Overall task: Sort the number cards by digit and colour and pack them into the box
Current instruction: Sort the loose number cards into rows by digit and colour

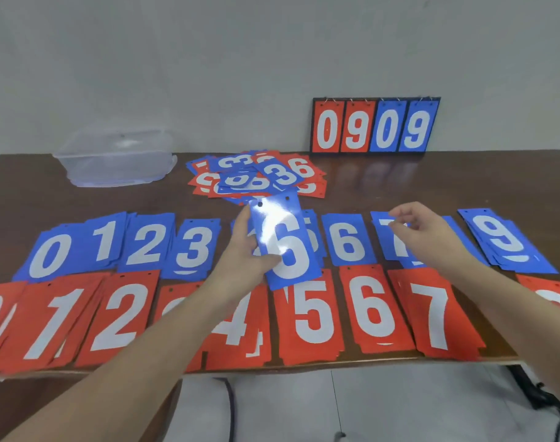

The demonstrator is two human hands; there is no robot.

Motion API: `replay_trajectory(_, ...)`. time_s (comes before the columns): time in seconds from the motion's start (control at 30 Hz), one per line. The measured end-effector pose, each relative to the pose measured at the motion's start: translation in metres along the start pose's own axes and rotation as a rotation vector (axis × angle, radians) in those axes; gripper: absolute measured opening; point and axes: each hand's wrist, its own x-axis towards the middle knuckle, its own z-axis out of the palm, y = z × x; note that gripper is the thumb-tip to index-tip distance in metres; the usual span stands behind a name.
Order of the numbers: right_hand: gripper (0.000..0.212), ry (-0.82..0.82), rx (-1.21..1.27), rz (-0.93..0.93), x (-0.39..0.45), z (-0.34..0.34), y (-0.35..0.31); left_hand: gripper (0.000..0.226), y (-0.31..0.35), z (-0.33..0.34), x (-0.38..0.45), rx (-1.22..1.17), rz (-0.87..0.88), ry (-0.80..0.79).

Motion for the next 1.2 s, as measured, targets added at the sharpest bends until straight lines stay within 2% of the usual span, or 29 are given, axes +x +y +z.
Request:
replay_trajectory(0.1, 0.011, -0.045, 0.024, -0.013, 0.014, -0.01, 0.015, 0.043, 0.008, 0.03, 0.018, 0.004, -0.089, 0.032)
replay_trajectory(0.2, 0.011, -0.094, 0.049, -0.021, 0.032, -0.02, 0.029, 0.009, 0.007, 0.063, 0.044, 0.201, -0.153, 0.183)
replay_trajectory(0.37, 0.01, -0.238, 0.052, -0.052, 0.061, -0.033, 0.046, 0.019, 0.003, 0.106, 0.086, 0.334, -0.178, 0.211)
replay_trajectory(0.57, 0.01, -0.367, 0.056, -0.123, 0.09, -0.032, 0.057, 0.013, 0.0, 0.132, 0.116, 0.615, -0.178, 0.155)
replay_trajectory(0.73, 0.011, -0.435, 0.068, -0.173, 0.106, -0.022, 0.061, 0.029, -0.005, 0.135, 0.123, 0.876, -0.117, 0.137)
replay_trajectory(0.83, 0.01, -0.464, 0.071, -0.221, 0.111, -0.017, 0.059, 0.033, -0.006, 0.137, 0.121, 0.998, -0.086, 0.184)
replay_trajectory(1.0, 0.012, -0.488, 0.05, -0.242, 0.116, -0.005, 0.05, 0.021, -0.008, 0.116, 0.118, 1.037, -0.06, 0.248)
replay_trajectory(1.2, 0.011, -0.48, 0.035, -0.211, 0.119, 0.02, 0.031, 0.01, -0.007, 0.064, 0.124, 0.988, -0.011, 0.248)
